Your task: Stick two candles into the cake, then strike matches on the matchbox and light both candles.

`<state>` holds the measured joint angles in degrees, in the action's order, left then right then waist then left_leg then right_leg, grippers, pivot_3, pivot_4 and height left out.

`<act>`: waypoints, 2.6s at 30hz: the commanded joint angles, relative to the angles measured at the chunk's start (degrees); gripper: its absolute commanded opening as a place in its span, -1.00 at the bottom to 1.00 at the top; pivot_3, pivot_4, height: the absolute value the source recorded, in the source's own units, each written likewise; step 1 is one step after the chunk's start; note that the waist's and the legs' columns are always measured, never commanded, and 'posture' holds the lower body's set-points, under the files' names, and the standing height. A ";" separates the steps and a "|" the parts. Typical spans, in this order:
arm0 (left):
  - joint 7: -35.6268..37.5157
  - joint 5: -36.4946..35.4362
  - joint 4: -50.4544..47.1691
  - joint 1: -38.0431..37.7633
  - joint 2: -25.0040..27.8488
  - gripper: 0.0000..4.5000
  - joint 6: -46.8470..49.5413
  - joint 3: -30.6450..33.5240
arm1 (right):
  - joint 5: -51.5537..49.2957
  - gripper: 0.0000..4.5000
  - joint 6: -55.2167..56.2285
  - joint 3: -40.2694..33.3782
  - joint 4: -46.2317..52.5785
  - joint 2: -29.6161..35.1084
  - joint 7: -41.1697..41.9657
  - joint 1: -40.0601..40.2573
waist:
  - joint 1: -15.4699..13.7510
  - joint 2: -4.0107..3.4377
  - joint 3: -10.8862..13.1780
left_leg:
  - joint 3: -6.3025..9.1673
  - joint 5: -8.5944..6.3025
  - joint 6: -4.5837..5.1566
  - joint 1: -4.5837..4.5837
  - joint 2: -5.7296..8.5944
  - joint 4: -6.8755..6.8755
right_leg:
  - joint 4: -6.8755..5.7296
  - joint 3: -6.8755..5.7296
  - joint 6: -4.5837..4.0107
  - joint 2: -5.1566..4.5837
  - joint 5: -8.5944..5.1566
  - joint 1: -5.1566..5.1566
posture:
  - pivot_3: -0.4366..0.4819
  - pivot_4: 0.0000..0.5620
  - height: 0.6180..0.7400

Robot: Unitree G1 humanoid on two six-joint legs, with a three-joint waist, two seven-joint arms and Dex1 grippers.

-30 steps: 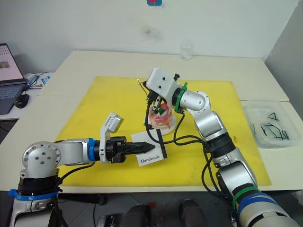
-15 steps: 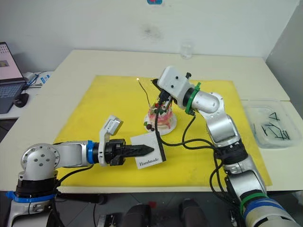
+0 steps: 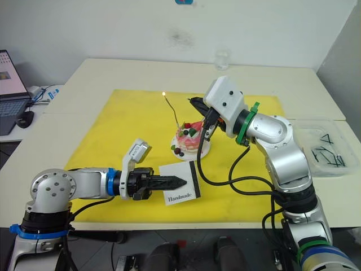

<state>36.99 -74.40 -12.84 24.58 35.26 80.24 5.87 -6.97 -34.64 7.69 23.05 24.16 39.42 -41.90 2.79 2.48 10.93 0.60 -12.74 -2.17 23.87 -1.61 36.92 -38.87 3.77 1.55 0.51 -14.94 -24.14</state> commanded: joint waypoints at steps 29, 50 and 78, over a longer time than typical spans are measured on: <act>5.27 3.88 -0.18 -0.16 -2.91 -1.00 -3.07 -4.95 | -2.10 -0.99 -7.45 -31.66 -15.48 21.69 -9.68 22.79 | -0.69 -0.01 0.00 | -0.72 0.01 0.02 -0.06 0.07 0.06 | 0.01 0.28 0.02 0.06 -0.01 0.01 | -0.05 -0.47 1.00; 3.85 2.67 -0.75 -0.01 -3.46 -1.00 -1.09 -3.47 | 0.54 0.19 1.87 -30.82 -37.05 23.20 -16.38 18.82 | -0.80 -0.04 -0.01 | -0.71 0.00 0.02 -0.08 0.06 0.08 | -0.05 0.30 0.04 0.19 0.02 0.02 | -0.05 -0.47 1.00; 2.21 -0.29 -0.41 1.68 0.08 -1.00 2.82 -0.89 | -3.05 0.98 10.85 -14.09 -28.01 -8.40 -24.20 14.80 | 0.28 -0.09 -0.01 | -0.66 0.01 0.02 -0.09 -0.04 0.10 | -0.10 0.29 0.00 0.17 0.05 0.01 | -0.05 -0.47 1.00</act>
<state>39.30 -73.24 -12.50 25.54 34.97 83.09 3.64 -10.26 -25.51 -6.73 -5.22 15.85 15.80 -26.23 3.07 2.39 10.91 -0.03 -12.74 -2.16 23.78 -1.65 37.00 -38.96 4.03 1.55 0.72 -14.89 -24.13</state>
